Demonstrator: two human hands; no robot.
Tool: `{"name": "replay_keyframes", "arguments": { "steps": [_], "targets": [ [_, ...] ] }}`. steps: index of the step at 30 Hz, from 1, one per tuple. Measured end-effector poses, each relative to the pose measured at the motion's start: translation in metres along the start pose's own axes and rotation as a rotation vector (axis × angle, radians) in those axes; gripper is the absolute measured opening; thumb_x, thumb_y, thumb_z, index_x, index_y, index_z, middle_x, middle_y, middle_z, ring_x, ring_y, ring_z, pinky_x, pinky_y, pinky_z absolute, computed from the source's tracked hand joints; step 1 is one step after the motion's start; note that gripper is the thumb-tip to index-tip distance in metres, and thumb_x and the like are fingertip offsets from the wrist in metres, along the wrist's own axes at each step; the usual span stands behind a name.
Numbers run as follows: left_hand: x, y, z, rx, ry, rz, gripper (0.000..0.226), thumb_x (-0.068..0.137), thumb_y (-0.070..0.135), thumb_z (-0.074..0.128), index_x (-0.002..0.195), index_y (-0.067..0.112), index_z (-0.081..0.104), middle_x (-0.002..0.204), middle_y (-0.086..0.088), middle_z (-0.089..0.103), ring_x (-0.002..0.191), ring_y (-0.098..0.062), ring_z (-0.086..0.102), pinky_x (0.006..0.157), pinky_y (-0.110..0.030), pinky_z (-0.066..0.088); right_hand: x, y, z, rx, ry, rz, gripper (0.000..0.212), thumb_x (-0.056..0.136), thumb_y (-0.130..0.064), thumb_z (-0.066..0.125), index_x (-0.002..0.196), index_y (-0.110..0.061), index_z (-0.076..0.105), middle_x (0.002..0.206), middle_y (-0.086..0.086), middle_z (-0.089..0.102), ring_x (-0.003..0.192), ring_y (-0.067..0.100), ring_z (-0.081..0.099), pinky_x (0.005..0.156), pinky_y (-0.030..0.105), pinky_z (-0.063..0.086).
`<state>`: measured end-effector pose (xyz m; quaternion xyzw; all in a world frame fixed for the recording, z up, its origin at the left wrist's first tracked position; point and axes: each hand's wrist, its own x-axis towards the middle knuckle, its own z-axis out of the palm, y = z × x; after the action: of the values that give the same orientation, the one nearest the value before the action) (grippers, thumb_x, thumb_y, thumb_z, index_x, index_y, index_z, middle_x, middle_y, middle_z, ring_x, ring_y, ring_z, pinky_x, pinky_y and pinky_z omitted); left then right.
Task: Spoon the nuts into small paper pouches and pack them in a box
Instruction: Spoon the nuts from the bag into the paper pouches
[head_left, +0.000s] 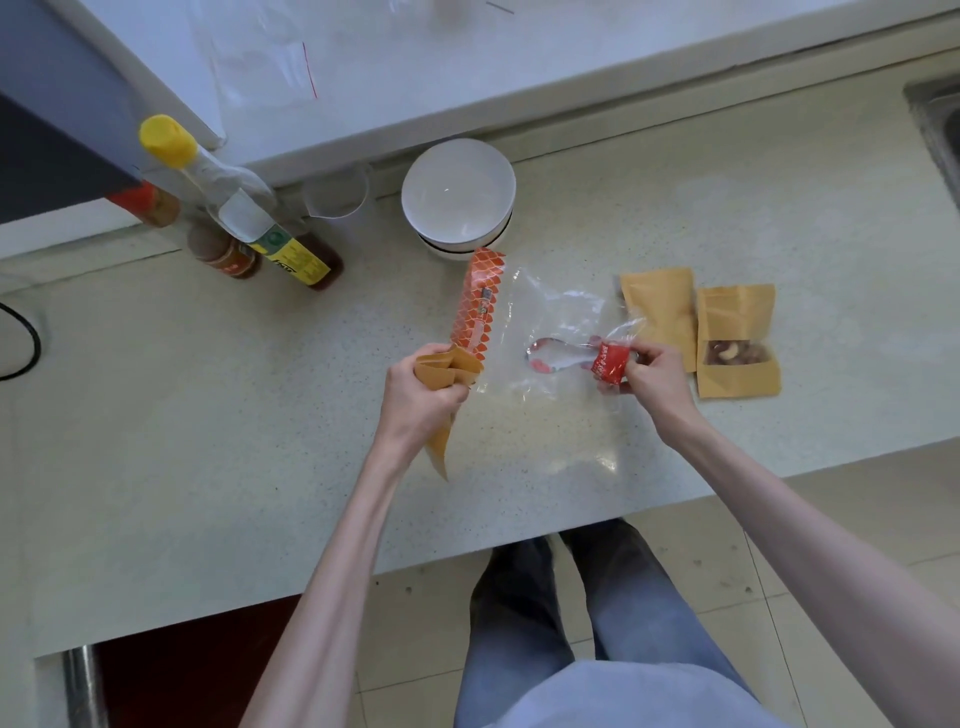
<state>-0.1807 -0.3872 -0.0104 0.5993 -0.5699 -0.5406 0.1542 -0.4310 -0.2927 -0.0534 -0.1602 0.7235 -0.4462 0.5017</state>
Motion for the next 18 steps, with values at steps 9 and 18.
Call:
{"name": "replay_keyframes", "arguments": {
  "steps": [9,18],
  "targets": [
    [-0.003,-0.003,0.002,-0.080,0.042,-0.066,0.042,0.076,0.001,0.074,0.092,0.037,0.061,0.089,0.005,0.067,0.074,-0.018,0.064,0.058,-0.029,0.054,0.003,-0.002,-0.001,-0.099,0.045,-0.020,0.037,0.094,0.005,0.045,0.086,-0.021,0.070,0.084,0.005,0.070,0.065,0.014,0.069,0.057,0.027,0.060],
    [-0.006,-0.019,0.007,-0.152,0.049,-0.139,0.044,0.075,-0.007,0.071,0.082,0.036,0.063,0.072,0.006,0.068,0.051,-0.005,0.062,0.044,-0.025,0.050,0.006,-0.006,-0.005,-0.215,0.076,-0.081,0.020,0.095,-0.006,0.057,0.110,0.000,0.068,0.085,0.014,0.070,0.052,0.013,0.067,0.054,0.027,0.059]
  ]
}}
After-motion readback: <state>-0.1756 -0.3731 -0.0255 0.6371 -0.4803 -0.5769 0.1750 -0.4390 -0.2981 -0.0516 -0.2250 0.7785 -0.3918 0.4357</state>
